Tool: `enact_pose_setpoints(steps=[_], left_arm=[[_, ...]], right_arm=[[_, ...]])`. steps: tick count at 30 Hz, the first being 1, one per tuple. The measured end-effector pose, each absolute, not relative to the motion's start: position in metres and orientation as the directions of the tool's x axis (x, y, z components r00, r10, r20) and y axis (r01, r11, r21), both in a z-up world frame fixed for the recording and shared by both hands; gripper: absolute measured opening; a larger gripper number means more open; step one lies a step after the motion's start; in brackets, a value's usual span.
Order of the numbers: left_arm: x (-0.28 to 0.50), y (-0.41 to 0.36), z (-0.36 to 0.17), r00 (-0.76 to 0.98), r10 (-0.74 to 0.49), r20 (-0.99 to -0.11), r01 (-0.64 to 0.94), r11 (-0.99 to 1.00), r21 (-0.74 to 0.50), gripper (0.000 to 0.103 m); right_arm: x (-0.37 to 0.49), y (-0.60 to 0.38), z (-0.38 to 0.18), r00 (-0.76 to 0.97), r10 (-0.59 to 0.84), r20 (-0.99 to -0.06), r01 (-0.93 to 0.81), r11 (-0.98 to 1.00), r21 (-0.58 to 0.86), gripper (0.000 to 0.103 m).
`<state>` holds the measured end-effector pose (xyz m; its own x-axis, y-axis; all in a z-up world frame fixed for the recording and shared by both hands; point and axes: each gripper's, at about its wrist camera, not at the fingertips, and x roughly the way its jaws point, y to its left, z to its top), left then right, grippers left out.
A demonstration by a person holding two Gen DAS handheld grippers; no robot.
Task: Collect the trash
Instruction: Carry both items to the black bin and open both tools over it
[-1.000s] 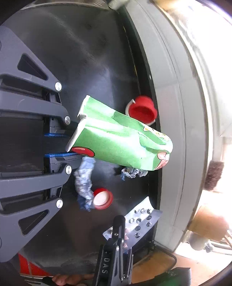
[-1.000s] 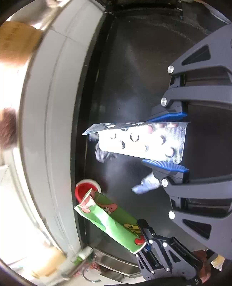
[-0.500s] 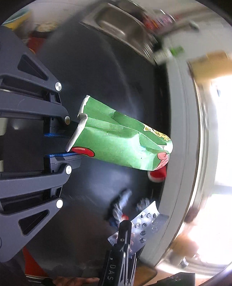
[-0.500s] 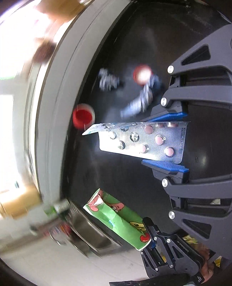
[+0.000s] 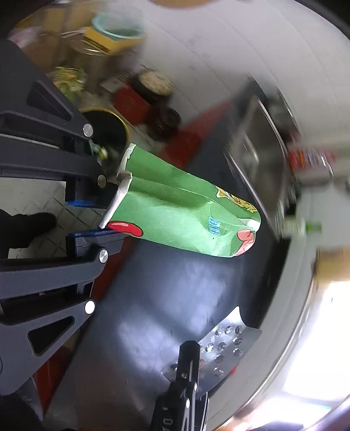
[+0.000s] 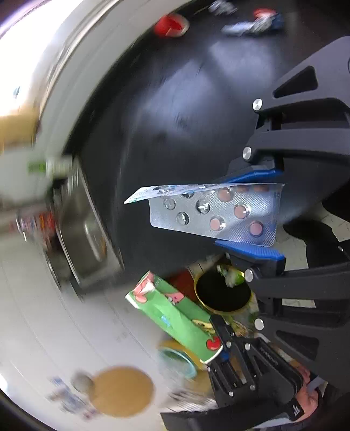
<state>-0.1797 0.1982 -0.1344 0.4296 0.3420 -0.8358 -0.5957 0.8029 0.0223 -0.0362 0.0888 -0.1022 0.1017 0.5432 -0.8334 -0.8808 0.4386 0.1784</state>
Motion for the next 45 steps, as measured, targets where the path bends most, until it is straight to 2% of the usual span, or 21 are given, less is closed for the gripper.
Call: enact_pose_setpoints(steps=[10, 17, 26, 36, 37, 38, 40, 41, 45], left_arm=[[-0.293, 0.262, -0.173, 0.313, 0.387, -0.867, -0.79, 0.614, -0.011, 0.012], [-0.33, 0.311, -0.234, 0.273, 0.347, -0.897, -0.868, 0.491, -0.074, 0.012], [-0.345, 0.352, -0.298, 0.265, 0.26, -0.928, -0.891, 0.434, -0.133, 0.012], [-0.355, 0.373, -0.324, 0.305, 0.199, -0.931, -0.898, 0.387, -0.211, 0.012], [-0.355, 0.375, -0.326, 0.306, 0.194, -0.932, -0.898, 0.384, -0.215, 0.014], [-0.355, 0.376, -0.328, 0.305, 0.189, -0.933, -0.898, 0.384, -0.216, 0.02], [-0.355, 0.378, -0.331, 0.297, 0.18, -0.938, -0.898, 0.387, -0.21, 0.073], [-0.355, 0.378, -0.329, 0.294, 0.202, -0.934, -0.9, 0.389, -0.199, 0.078], [-0.357, 0.378, -0.327, 0.291, 0.201, -0.935, -0.898, 0.395, -0.195, 0.079]], right_arm=[[-0.142, 0.218, -0.124, -0.118, 0.524, -0.844, -0.962, 0.15, 0.228, 0.039], [-0.202, 0.302, -0.178, -0.245, 0.439, -0.865, -0.96, 0.015, 0.279, 0.039], [-0.227, 0.374, -0.256, -0.278, 0.301, -0.912, -0.954, 0.023, 0.298, 0.039], [-0.227, 0.406, -0.279, -0.284, 0.251, -0.925, -0.953, 0.031, 0.301, 0.041], [-0.227, 0.408, -0.28, -0.289, 0.248, -0.924, -0.951, 0.034, 0.307, 0.041], [-0.225, 0.409, -0.281, -0.295, 0.245, -0.924, -0.949, 0.037, 0.313, 0.049], [-0.224, 0.411, -0.283, -0.291, 0.242, -0.926, -0.95, 0.043, 0.309, 0.072], [-0.223, 0.411, -0.283, -0.284, 0.252, -0.925, -0.952, 0.043, 0.304, 0.074], [-0.219, 0.411, -0.283, -0.29, 0.243, -0.926, -0.948, 0.057, 0.312, 0.074]])
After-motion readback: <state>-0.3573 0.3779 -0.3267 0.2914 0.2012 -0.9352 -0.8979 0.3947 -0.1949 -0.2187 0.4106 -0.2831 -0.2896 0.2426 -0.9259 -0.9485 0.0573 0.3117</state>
